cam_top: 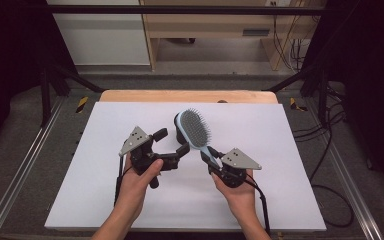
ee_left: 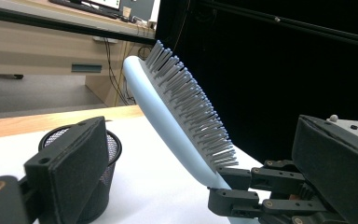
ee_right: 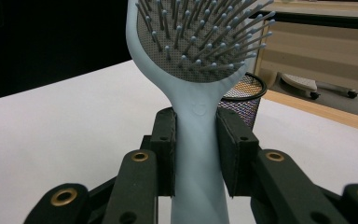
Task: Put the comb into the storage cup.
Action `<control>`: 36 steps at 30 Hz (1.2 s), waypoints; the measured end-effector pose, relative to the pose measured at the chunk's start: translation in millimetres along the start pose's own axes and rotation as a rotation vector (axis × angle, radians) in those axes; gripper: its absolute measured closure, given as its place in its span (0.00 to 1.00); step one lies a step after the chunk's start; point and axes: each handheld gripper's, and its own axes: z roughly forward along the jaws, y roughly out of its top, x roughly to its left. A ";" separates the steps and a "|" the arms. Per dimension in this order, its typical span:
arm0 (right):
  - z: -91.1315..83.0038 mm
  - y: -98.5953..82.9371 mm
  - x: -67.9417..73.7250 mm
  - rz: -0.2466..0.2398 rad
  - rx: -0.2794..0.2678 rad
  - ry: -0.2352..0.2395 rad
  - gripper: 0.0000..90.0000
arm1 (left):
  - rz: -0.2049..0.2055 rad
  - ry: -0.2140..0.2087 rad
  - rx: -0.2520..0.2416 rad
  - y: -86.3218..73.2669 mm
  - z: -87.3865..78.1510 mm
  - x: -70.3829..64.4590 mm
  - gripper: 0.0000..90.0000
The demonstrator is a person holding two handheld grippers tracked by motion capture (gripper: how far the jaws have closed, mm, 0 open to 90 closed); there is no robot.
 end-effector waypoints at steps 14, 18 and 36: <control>1.6 0.8 6.7 -0.016 -0.004 0.012 0.77 | -0.011 0.013 0.017 -5.4 3.9 3.7 0.04; 2.5 0.9 9.5 -0.020 -0.005 0.017 0.77 | -0.024 0.010 0.019 -6.5 6.0 4.4 0.04; 8.3 -0.5 22.7 -0.052 0.006 0.045 0.77 | -0.095 0.013 0.016 -10.3 13.5 12.1 0.04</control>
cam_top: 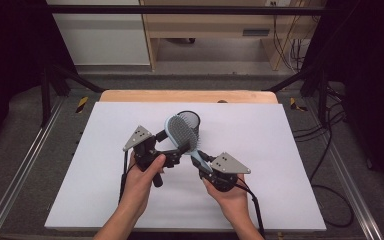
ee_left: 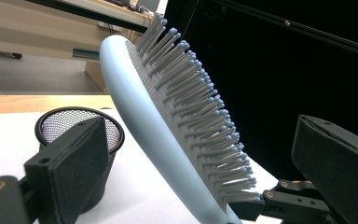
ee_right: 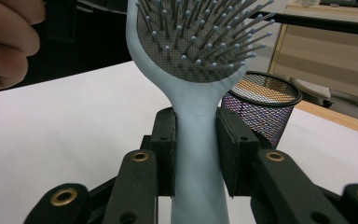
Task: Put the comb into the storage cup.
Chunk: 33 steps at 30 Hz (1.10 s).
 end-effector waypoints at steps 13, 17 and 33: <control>1.5 -0.1 3.6 -0.010 -0.001 0.007 0.78 | -0.053 0.017 -0.013 -0.9 5.6 5.2 0.05; 2.2 -0.3 5.0 -0.016 0.001 0.008 0.77 | -0.079 0.015 -0.019 0.5 6.0 6.6 0.08; 3.3 -0.6 6.9 -0.024 -0.003 0.008 0.77 | -0.176 0.013 -0.049 1.2 6.7 8.8 0.34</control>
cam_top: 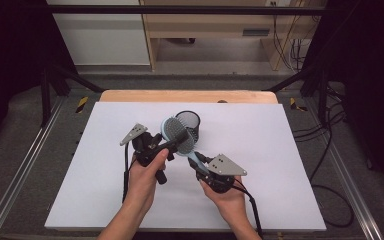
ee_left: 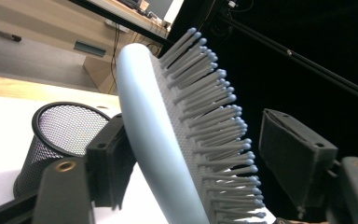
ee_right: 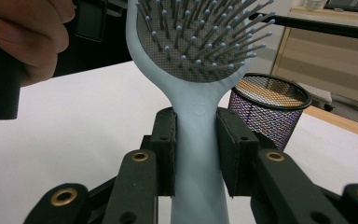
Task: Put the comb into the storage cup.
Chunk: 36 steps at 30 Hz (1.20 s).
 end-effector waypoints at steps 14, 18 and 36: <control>2.4 -1.9 1.8 -0.040 0.020 -0.012 0.78 | -0.065 0.005 0.009 0.2 -2.6 0.1 0.49; 3.1 -2.3 3.1 -0.047 0.024 -0.013 0.78 | -0.075 0.003 0.007 0.1 -3.3 -0.5 0.52; 6.1 -4.9 2.5 -0.043 0.047 -0.010 0.77 | -0.060 0.000 0.004 -2.6 -1.9 -3.7 0.56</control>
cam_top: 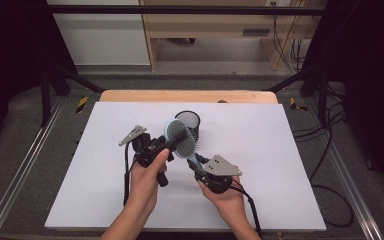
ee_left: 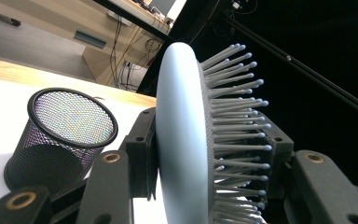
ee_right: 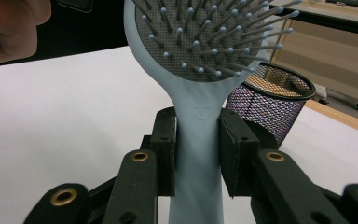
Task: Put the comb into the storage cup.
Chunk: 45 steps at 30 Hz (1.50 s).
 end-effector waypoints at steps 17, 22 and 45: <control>4.0 -4.2 -6.1 0.052 0.049 0.024 0.44 | 0.030 0.002 -0.024 5.4 -0.6 3.4 0.57; 3.4 -5.4 -11.8 0.086 0.066 0.027 0.31 | 0.053 0.014 -0.035 9.7 -2.5 5.0 0.57; 5.4 -15.3 -23.5 0.143 0.158 0.041 0.11 | 0.109 0.042 -0.049 19.4 -7.3 8.8 0.57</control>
